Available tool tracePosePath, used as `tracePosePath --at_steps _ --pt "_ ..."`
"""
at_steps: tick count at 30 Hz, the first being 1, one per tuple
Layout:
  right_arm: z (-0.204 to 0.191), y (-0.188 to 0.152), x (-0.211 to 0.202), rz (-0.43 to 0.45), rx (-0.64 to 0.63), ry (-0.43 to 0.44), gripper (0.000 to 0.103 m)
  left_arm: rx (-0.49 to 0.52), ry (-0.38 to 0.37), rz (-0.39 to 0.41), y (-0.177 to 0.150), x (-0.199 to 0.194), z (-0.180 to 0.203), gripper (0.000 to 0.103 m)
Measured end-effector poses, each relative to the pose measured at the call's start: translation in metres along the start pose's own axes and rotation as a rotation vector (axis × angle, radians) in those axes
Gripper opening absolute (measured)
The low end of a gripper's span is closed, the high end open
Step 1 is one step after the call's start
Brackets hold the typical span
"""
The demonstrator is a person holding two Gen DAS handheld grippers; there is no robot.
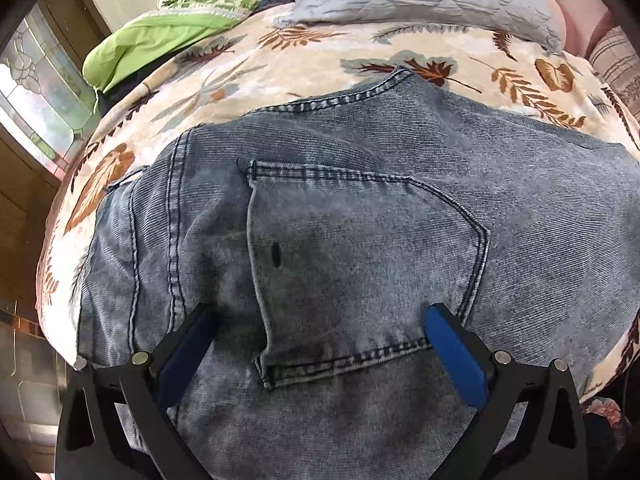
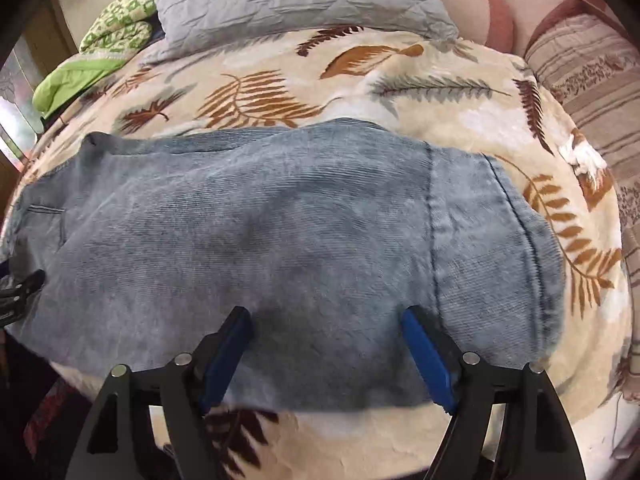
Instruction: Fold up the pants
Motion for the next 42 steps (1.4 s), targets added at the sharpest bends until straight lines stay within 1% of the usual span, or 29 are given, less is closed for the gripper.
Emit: tracePosePath --at_steps 2,3,6,9,12,14,16,18,20,22,24,26,28,30,31,33,34,37,40,42 --pt "0.015 0.003 -0.013 0.015 0.068 0.067 0.081 0.011 0.009 -0.003 0.0 -0.005 0.002 0.103" --pt "0.02 0.006 -0.019 0.034 0.096 0.087 0.081 0.019 0.009 0.004 -0.001 -0.009 0.005 0.103" --pt "0.028 0.018 -0.029 0.079 0.149 0.115 0.081 0.063 -0.019 0.04 0.0 -0.022 0.019 0.103" --pt "0.026 0.037 -0.027 0.099 0.177 0.146 0.079 0.112 -0.007 0.046 0.002 -0.025 0.033 0.103" --pt "0.014 0.054 -0.012 0.094 0.161 0.129 0.058 0.151 0.029 0.036 0.003 -0.019 0.04 0.103" --pt "0.007 0.064 0.002 0.079 0.158 0.131 0.055 0.15 0.041 0.015 0.003 -0.013 0.04 0.103" --pt "0.001 0.072 0.02 0.056 0.144 0.113 0.052 0.141 0.031 -0.004 0.003 -0.005 0.036 0.103" --pt "-0.003 0.078 0.037 0.047 0.124 0.073 0.052 0.122 0.009 -0.008 0.004 -0.001 0.032 0.103" --pt "-0.007 0.081 0.052 0.036 0.1 0.037 0.052 0.112 0.004 -0.012 0.008 0.002 0.03 0.103" --pt "-0.013 0.083 0.058 0.041 0.068 -0.003 0.052 0.109 0.006 -0.007 0.014 0.007 0.03 0.103" --pt "-0.016 0.088 0.059 0.032 0.062 -0.028 0.052 0.1 -0.003 0.011 0.021 0.013 0.029 0.103" --pt "-0.013 0.09 0.06 0.018 0.082 -0.019 0.052 0.08 -0.015 0.022 0.026 0.018 0.026 0.103" --pt "-0.013 0.091 0.054 0.019 0.1 -0.015 0.052 0.075 -0.015 0.015 0.026 0.017 0.025 0.103" --pt "-0.013 0.09 0.039 0.047 0.132 -0.003 0.052 0.081 -0.014 0.025 0.022 0.012 0.026 0.103" --pt "-0.016 0.089 0.032 0.06 0.142 0.017 0.052 0.081 -0.012 0.025 0.018 0.009 0.026 0.103" --pt "-0.027 0.088 0.019 0.073 0.141 0.076 0.052 0.075 -0.013 0.032 0.012 0.0 0.025 0.103" --pt "-0.037 0.088 0.016 0.065 0.127 0.104 0.052 0.073 -0.017 0.045 0.009 -0.006 0.026 0.103" --pt "-0.075 0.08 0.021 0.008 0.063 0.176 0.052 0.064 -0.011 0.092 0.001 -0.023 0.022 0.103" --pt "-0.112 0.071 0.036 -0.022 -0.007 0.188 0.052 0.052 0.008 0.117 -0.003 -0.031 0.016 0.103" --pt "-0.135 0.066 0.051 -0.053 -0.039 0.19 0.052 0.056 0.022 0.089 -0.006 -0.023 0.015 0.103"
Point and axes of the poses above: each gripper's, at about its wrist camera, not at the fingertips, and x roughly the way its jaws point, z to its right, y to its top, the point moved 2 cm from there along x, roughly the way its jaws point, and after that the axes turned 13 degrees about x, right-handed, at the moved point
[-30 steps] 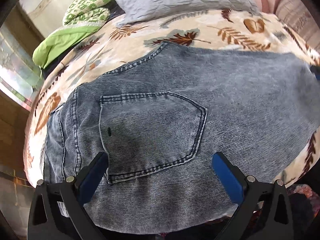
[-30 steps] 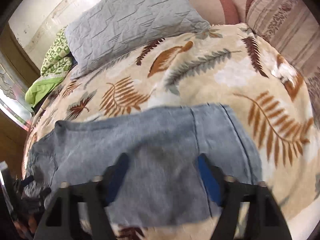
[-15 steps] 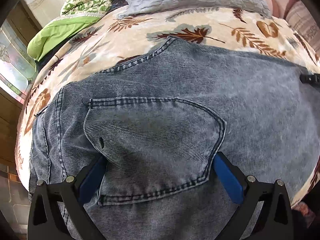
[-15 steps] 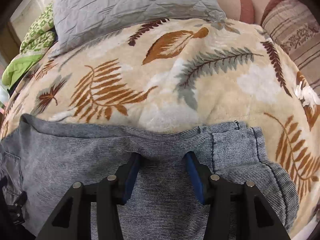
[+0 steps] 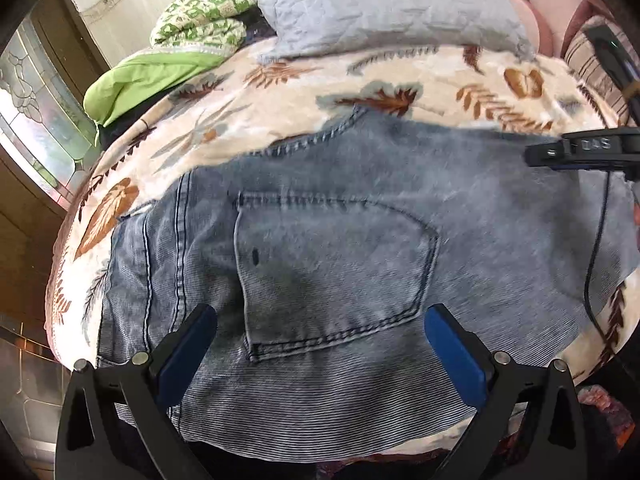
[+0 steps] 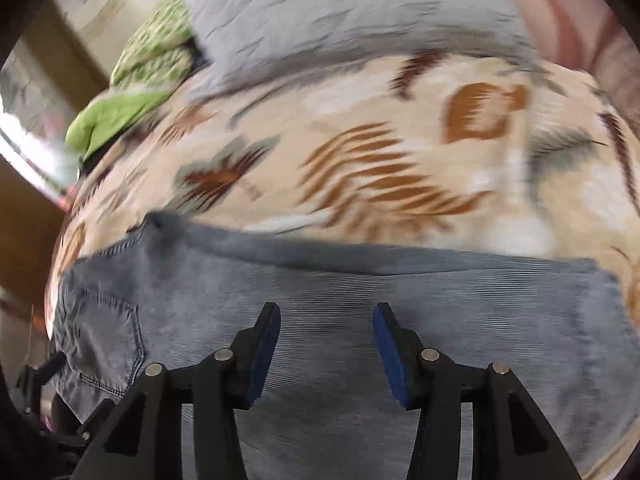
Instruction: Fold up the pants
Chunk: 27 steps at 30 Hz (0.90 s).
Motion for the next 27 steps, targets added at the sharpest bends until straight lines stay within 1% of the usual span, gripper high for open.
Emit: tracePosePath --at_steps 2,3,4,7,10,13,16,19,20,22,24,25,27 --pt "-0.013 -0.007 0.015 -0.025 -0.028 -0.029 0.052 -0.006 0.005 -0.055 -0.006 0.012 0.0 0.103" --pt "-0.018 -0.008 0.021 -0.016 -0.044 -0.058 0.054 -0.014 -0.006 -0.074 -0.008 0.018 0.0 0.103" --pt "-0.021 -0.007 0.023 0.004 -0.06 -0.075 0.054 -0.025 -0.019 -0.072 -0.01 0.022 -0.001 0.103" --pt "-0.026 0.0 0.03 0.029 -0.111 -0.114 0.055 -0.034 -0.02 -0.048 -0.009 0.024 0.0 0.103" --pt "-0.023 0.01 0.031 0.012 -0.069 -0.092 0.056 -0.043 -0.036 -0.039 -0.01 0.026 -0.002 0.103" --pt "-0.013 0.013 0.018 0.004 -0.031 -0.023 0.056 -0.037 -0.046 -0.04 -0.012 0.027 -0.004 0.103" --pt "0.009 0.008 -0.01 0.036 0.047 0.043 0.056 -0.024 -0.047 -0.075 -0.009 0.028 -0.002 0.103" --pt "0.053 -0.004 -0.052 0.096 0.195 0.142 0.061 -0.047 -0.063 -0.149 -0.002 0.027 -0.003 0.103" --pt "0.072 -0.012 -0.068 0.12 0.254 0.178 0.061 -0.055 -0.079 -0.15 0.001 0.023 -0.003 0.103" --pt "0.11 -0.027 -0.095 0.164 0.38 0.238 0.069 -0.062 -0.109 -0.099 0.009 0.009 0.002 0.103" --pt "0.145 -0.044 -0.118 0.203 0.493 0.299 0.073 -0.047 -0.117 -0.054 0.014 -0.005 0.011 0.103" --pt "0.161 -0.054 -0.128 0.214 0.54 0.334 0.073 -0.032 -0.128 -0.028 0.019 -0.012 0.017 0.103" --pt "0.185 -0.069 -0.14 0.216 0.617 0.405 0.074 -0.005 -0.168 -0.011 0.026 -0.018 0.029 0.103"
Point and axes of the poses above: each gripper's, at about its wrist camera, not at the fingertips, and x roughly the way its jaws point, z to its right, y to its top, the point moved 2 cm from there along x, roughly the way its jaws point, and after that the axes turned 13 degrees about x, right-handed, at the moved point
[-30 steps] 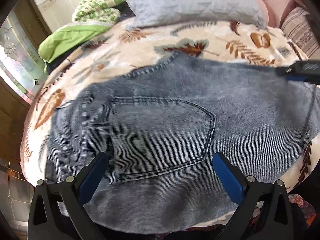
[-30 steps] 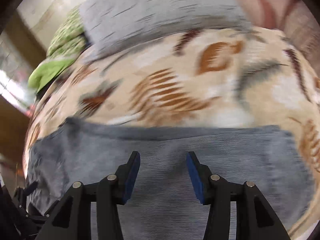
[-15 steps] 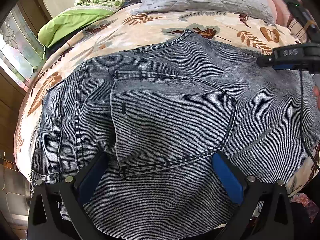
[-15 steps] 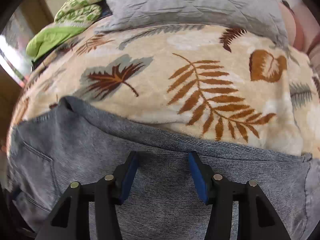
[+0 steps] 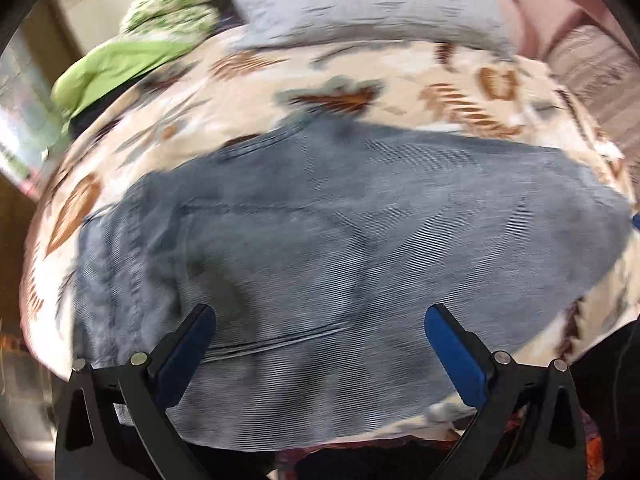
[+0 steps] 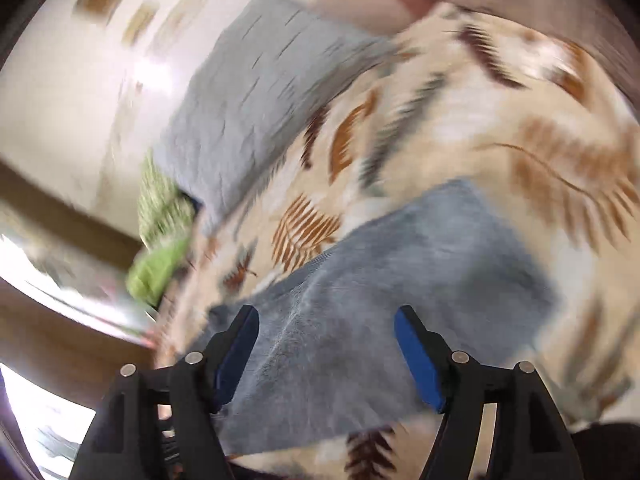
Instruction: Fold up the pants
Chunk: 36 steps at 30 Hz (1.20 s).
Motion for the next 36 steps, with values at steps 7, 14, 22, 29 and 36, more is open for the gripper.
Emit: tracePosePath --at_steps 7,14,22,29,36 --pt "0.06 -0.01 -0.014 -0.023 0.149 -0.04 0.074 0.096 -0.042 -0.042 0.017 0.017 0.051 0.103" --pt "0.087 0.002 0.023 -0.005 0.21 -0.077 0.074 0.09 -0.036 -0.141 0.012 0.05 0.062 0.103" --pt "0.09 0.024 0.039 0.078 0.29 0.058 0.073 0.101 -0.022 -0.125 0.012 0.05 0.068 0.103" --pt "0.063 0.016 0.034 0.101 0.192 0.051 0.027 0.055 -0.032 -0.118 0.01 0.041 0.051 0.103" --pt "-0.029 -0.021 0.029 0.102 -0.149 0.015 0.027 -0.043 -0.011 -0.07 0.015 0.022 0.01 0.103"
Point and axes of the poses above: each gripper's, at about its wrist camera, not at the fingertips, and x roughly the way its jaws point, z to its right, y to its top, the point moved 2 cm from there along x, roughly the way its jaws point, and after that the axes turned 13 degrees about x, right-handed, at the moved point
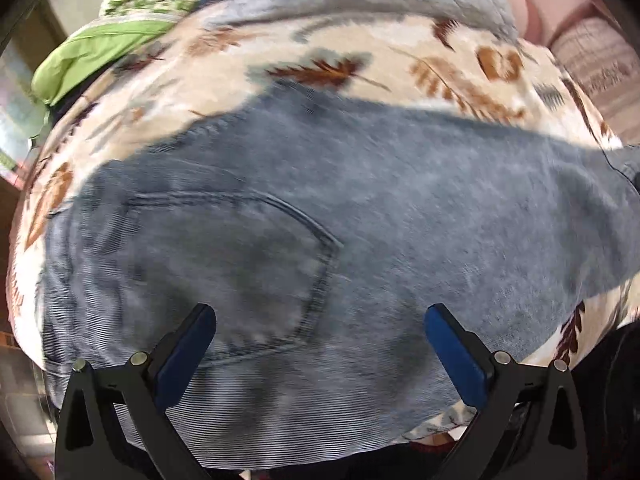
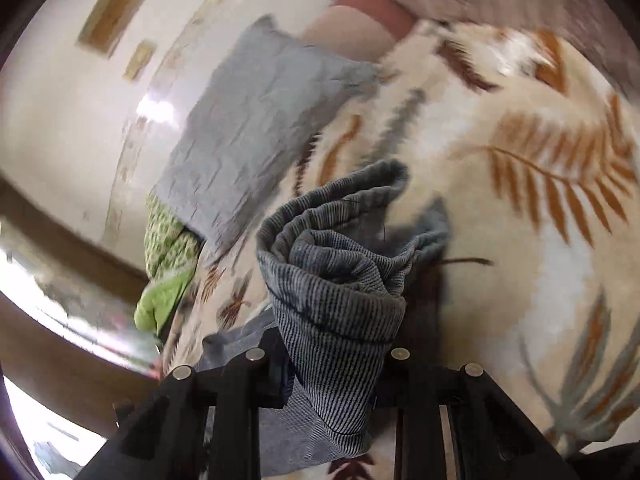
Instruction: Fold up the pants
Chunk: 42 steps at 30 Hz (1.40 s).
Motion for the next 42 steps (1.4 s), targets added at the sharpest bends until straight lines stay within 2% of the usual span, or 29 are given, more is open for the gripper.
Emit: tracePosePath --at_steps 3,7,11,14,16,17,19,21,24,27,30,33,37,39,40,42 --pt "-0.038 -0.02 0.013 -0.059 -0.074 0.028 0.027 -0.039 0.025 0.039 -0.001 -0.012 -0.024 0.103" --pt "-0.074 -0.058 0.041 -0.147 -0.198 -0.004 0.027 -0.094 0.061 0.073 -0.006 -0.027 -0.054 0.103" --pt "-0.095 -0.104 0.079 -0.251 -0.32 -0.078 0.027 -0.147 0.069 0.091 -0.017 -0.034 -0.083 0.103" --pt "-0.094 -0.136 0.109 -0.358 -0.382 -0.177 0.032 -0.171 0.06 0.088 -0.024 -0.032 -0.096 0.103" --pt "-0.093 -0.157 0.122 -0.421 -0.432 -0.227 0.043 -0.18 0.056 0.078 -0.029 -0.029 -0.1 0.103" --pt "-0.094 -0.166 0.125 -0.453 -0.453 -0.213 0.051 -0.181 0.055 0.074 -0.03 -0.027 -0.099 0.103" --pt "-0.099 -0.18 0.121 -0.479 -0.513 -0.184 0.076 -0.179 0.054 0.065 -0.031 -0.024 -0.098 0.103" --pt "-0.103 -0.192 0.114 -0.487 -0.616 -0.183 0.081 -0.177 0.052 0.06 -0.032 -0.021 -0.098 0.103" --pt "-0.1 -0.196 0.104 -0.51 -0.686 -0.171 0.081 -0.17 0.047 0.056 -0.031 -0.019 -0.095 0.103" --pt "-0.084 -0.182 0.086 -0.531 -0.583 -0.075 0.081 -0.153 0.035 0.048 -0.029 -0.013 -0.089 0.103" --pt "-0.066 -0.157 0.066 -0.485 -0.47 0.001 0.081 -0.13 0.013 0.044 -0.024 -0.009 -0.079 0.103" --pt "-0.057 -0.137 0.066 -0.432 -0.418 -0.012 0.081 -0.108 -0.013 0.051 -0.014 -0.007 -0.07 0.103" --pt "-0.044 -0.123 0.08 -0.401 -0.33 -0.033 0.081 -0.078 -0.047 0.107 0.008 -0.016 -0.057 0.103" --pt "-0.046 -0.122 0.086 -0.405 -0.324 -0.05 0.081 -0.054 -0.044 0.147 0.023 -0.022 -0.049 0.103" --pt "-0.044 -0.123 0.092 -0.419 -0.354 -0.083 0.081 -0.039 -0.041 0.165 0.031 -0.024 -0.045 0.103" --pt "-0.049 -0.126 0.094 -0.407 -0.398 -0.094 0.081 -0.003 -0.038 0.196 0.048 -0.026 -0.034 0.103"
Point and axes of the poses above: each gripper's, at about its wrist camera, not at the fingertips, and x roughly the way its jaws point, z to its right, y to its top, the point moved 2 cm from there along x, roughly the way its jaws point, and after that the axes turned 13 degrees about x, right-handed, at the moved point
